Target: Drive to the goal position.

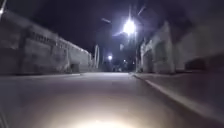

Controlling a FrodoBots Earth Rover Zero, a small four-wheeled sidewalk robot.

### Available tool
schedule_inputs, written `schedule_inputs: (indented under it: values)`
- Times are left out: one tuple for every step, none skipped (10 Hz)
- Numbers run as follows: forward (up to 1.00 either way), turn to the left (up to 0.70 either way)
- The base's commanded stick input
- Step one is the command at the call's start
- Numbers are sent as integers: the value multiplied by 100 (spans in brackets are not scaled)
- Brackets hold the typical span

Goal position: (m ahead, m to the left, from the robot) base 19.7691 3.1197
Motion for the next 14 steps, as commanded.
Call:
schedule_inputs:
  values:
    - [70, -9]
    - [70, -25]
    - [70, -35]
    - [70, -35]
    - [70, -35]
    - [70, -35]
    - [70, -35]
    - [70, -35]
    - [70, -35]
    - [70, -35]
    - [70, -35]
    - [70, -12]
    - [70, 0]
    - [70, 0]
